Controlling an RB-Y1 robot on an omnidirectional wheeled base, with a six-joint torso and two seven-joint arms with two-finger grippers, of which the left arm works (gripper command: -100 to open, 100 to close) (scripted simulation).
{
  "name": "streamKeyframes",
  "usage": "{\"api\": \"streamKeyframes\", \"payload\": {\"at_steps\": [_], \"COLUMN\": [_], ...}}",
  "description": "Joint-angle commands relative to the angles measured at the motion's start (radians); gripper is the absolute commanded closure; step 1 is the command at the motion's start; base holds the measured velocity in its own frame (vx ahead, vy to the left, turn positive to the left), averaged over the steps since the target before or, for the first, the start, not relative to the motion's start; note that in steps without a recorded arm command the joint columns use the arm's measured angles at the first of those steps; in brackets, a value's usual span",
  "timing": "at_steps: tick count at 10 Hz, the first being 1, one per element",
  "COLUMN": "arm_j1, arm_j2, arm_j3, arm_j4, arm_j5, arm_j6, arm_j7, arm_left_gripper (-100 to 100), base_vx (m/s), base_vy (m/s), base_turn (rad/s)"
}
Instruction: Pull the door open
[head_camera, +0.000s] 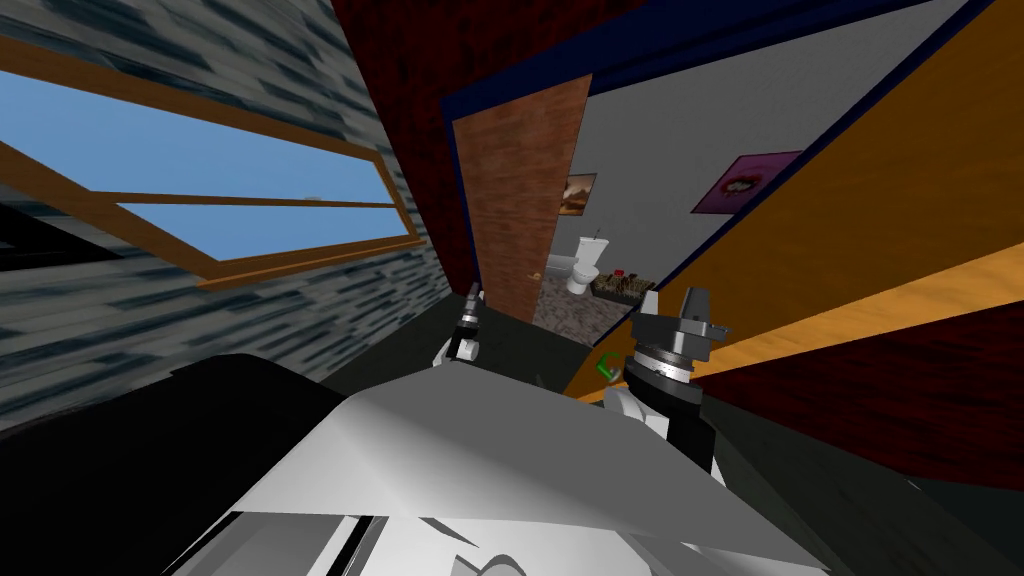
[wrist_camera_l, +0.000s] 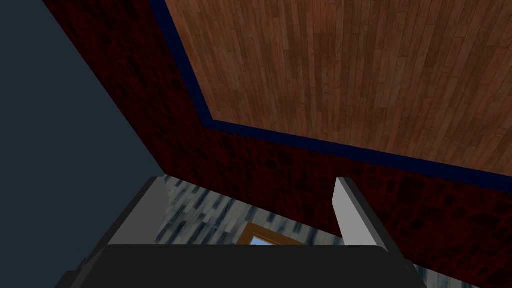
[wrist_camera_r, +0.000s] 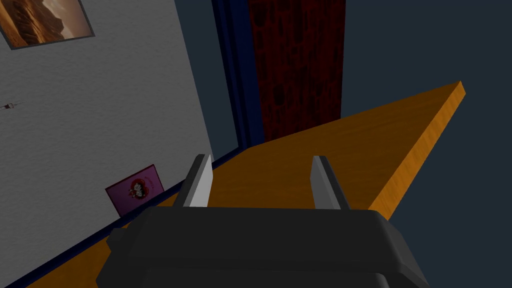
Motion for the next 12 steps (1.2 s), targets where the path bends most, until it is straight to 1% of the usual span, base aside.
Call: {"api": "streamKeyframes", "payload": {"at_steps": [1,7,8,9,10,12], "arm_j1": [-0.019,-0.101,-0.101,-0.115,-0.115,-0.142], "arm_j2": [0.003,0.011,0.011,0.012,0.012,0.011], "arm_j3": [-0.009,-0.04,-0.04,-0.045,-0.045,-0.056], "arm_j4": [0.047,0.24,0.251,0.28,0.286,0.352], "arm_j5": [0.01,0.049,0.049,0.055,0.055,0.068], "arm_j6": [-0.006,-0.05,-0.05,-0.057,-0.057,-0.072], "arm_j7": [-0.004,-0.02,-0.02,-0.022,-0.022,-0.028], "arm_left_gripper": [-100,-100,-100,-100,-100,-100], "base_vx": [0.092,0.096,0.059,0.056,0.047,0.062], "base_vy": [0.011,0.0,0.008,0.002,0.005,0.007], "base_turn": [-0.069,-0.075,-0.022,-0.034,-0.03,-0.069]}}
